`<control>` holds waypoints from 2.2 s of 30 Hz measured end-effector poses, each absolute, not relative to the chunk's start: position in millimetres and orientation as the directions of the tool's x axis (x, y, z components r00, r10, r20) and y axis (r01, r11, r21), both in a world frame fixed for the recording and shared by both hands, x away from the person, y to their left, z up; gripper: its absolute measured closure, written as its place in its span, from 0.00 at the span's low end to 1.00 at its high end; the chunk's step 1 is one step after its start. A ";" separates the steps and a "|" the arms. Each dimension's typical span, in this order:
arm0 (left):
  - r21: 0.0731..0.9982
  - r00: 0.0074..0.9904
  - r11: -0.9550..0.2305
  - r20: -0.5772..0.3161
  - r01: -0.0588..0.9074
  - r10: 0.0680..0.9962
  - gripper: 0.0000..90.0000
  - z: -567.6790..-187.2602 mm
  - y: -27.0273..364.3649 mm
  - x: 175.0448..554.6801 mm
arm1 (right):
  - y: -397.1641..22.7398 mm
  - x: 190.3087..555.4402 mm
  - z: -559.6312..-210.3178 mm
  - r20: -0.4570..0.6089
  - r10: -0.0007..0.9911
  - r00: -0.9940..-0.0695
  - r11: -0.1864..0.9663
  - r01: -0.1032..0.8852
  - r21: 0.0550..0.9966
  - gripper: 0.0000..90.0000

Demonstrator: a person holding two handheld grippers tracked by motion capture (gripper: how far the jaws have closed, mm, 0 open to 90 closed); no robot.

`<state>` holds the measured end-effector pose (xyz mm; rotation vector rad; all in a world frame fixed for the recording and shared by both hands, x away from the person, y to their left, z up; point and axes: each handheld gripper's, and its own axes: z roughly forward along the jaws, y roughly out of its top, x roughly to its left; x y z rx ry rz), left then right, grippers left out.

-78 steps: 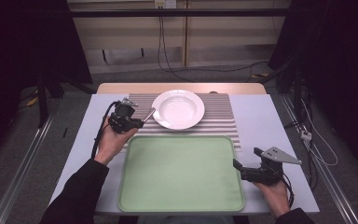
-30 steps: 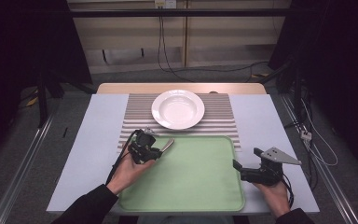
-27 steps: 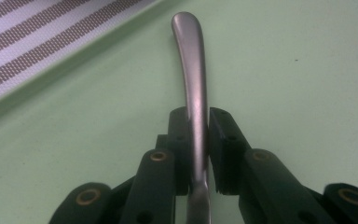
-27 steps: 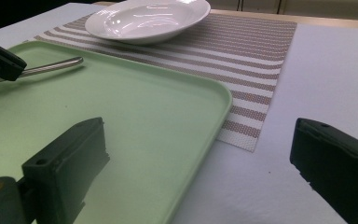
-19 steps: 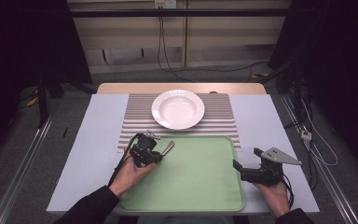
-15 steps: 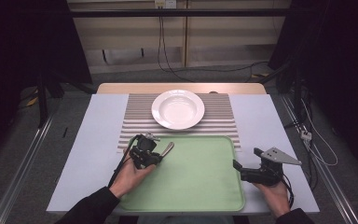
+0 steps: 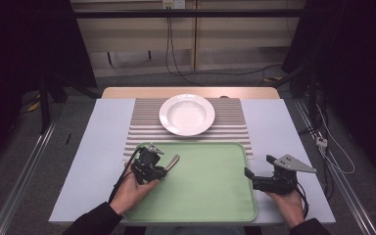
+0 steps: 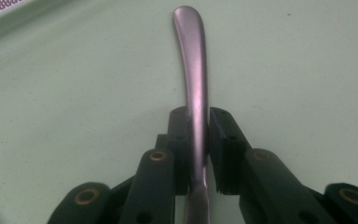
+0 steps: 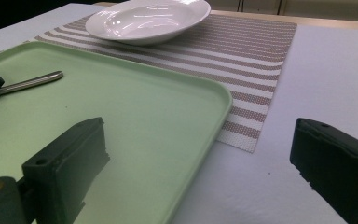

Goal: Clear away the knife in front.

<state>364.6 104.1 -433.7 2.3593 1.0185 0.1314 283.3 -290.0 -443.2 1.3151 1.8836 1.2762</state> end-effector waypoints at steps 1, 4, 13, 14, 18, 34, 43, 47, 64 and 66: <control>0.534 0.709 -0.555 -0.127 0.638 0.694 0.88 -433.9 104.8 364.2 | -290.2 283.4 -443.2 0.102 0.910 -0.402 0.091 0.432 0.897 0.04; 0.542 0.720 -0.561 -0.123 0.626 0.683 0.82 -433.9 107.5 363.9 | -289.8 283.6 -443.2 0.101 0.909 -0.404 0.092 0.431 0.898 0.04; 0.617 0.679 -0.495 -0.090 0.612 0.728 0.33 -433.5 116.3 372.2 | -289.6 285.9 -443.7 0.107 0.907 -0.407 0.089 0.435 0.896 0.04; 0.612 0.675 -0.488 -0.102 0.622 0.731 0.26 -434.1 118.4 375.0 | -289.6 286.3 -443.8 0.109 0.907 -0.408 0.088 0.434 0.897 0.04; 0.625 0.662 -0.460 -0.123 0.631 0.740 0.12 -432.2 123.1 379.1 | -289.4 287.6 -444.1 0.112 0.904 -0.412 0.087 0.435 0.896 0.04; 0.718 0.835 -0.555 -0.065 0.419 0.546 0.45 -419.8 103.9 352.2 | -287.8 285.4 -442.3 0.102 0.905 -0.413 0.094 0.427 0.899 0.04; 0.688 0.848 -0.581 -0.094 0.434 0.522 0.94 -427.3 96.0 352.1 | -288.4 285.4 -442.5 0.101 0.907 -0.408 0.093 0.428 0.899 0.04; 0.666 0.860 -0.611 -0.091 0.427 0.503 1.00 -432.1 91.7 351.8 | -287.8 285.3 -442.4 0.099 0.906 -0.410 0.096 0.428 0.899 0.04; 0.616 0.849 -0.655 -0.043 0.437 0.526 1.00 -440.3 87.9 355.1 | -287.9 285.2 -442.6 0.096 0.907 -0.411 0.098 0.428 0.899 0.04; 0.616 0.848 -0.657 -0.032 0.434 0.530 1.00 -440.3 88.8 355.6 | -288.2 285.3 -442.6 0.097 0.907 -0.410 0.096 0.427 0.899 0.04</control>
